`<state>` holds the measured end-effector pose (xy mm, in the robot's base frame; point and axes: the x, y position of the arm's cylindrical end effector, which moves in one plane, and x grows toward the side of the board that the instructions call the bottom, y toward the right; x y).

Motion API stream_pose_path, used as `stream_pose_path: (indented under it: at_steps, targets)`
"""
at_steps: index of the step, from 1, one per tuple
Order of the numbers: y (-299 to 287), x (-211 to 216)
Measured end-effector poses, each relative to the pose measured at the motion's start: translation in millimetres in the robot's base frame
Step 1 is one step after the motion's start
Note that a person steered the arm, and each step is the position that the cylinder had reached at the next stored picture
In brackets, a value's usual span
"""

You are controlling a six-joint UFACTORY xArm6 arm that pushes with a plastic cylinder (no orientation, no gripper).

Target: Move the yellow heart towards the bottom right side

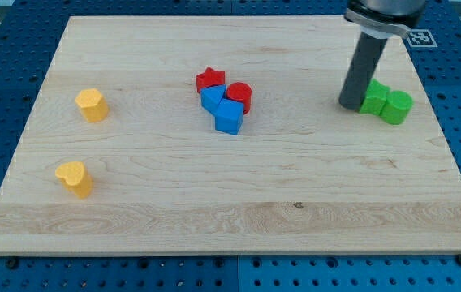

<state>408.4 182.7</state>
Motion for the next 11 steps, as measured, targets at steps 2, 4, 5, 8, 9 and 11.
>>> stream_pose_path:
  at_steps: [2,4,5,8,9,11]
  targets:
    - [-56,67]
    - [-175,163]
    - [-254,188]
    - [-454,158]
    - [-418,124]
    - [-343,115]
